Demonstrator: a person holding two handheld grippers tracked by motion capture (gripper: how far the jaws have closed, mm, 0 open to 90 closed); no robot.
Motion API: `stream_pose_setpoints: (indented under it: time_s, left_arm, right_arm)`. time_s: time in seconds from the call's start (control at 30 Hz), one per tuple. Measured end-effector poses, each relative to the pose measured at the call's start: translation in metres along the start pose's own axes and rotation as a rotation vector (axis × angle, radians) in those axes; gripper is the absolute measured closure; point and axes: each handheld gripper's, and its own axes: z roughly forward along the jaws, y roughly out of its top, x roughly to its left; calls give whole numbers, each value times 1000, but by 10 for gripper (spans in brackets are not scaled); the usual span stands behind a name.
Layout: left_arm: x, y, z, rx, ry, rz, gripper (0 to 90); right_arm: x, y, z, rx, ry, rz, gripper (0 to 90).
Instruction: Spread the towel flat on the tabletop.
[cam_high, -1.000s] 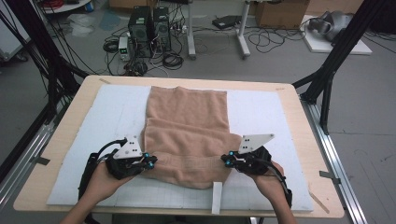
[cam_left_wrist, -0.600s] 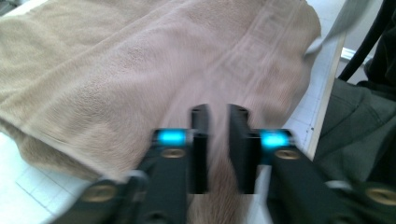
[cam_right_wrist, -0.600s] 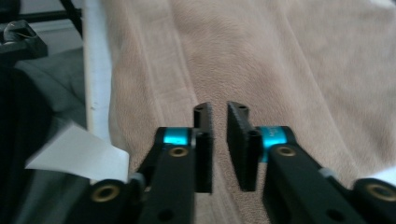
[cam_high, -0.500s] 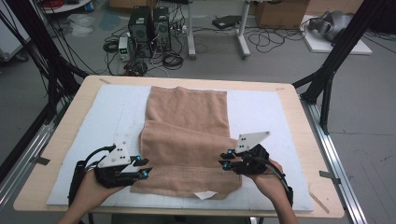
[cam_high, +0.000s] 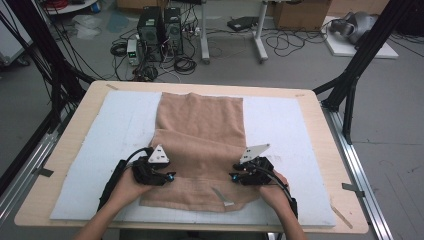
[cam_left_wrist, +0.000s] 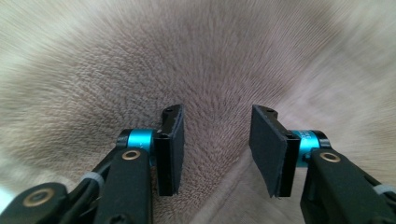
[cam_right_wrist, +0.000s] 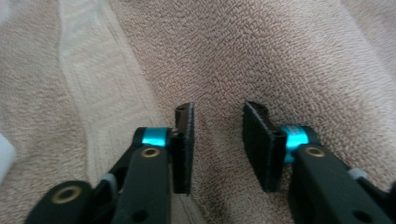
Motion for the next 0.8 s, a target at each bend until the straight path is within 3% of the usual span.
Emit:
stream_pose_setpoints:
  time_s: [0.07, 0.2, 0.37, 0.53, 0.8]
  left_arm:
    - [2, -4, 0, -24, -15, -34, 623]
    - [-4, -5, -1, -30, -3, -2, 731]
    - [-6, -4, -2, -27, -7, 9, 829]
    - [-10, -4, -5, -20, -3, 18, 852]
    - [-28, -14, -42, -93, -19, 34, 855]
  right_arm:
    - [2, -1, -1, 5, -21, -10, 721]
    - [1, 0, -1, 8, -48, -20, 807]
    - [-1, -1, -2, 2, -26, -8, 857]
    - [-1, -1, -5, -4, 1, -13, 886]
    - [16, -2, -28, -57, 43, -34, 886]
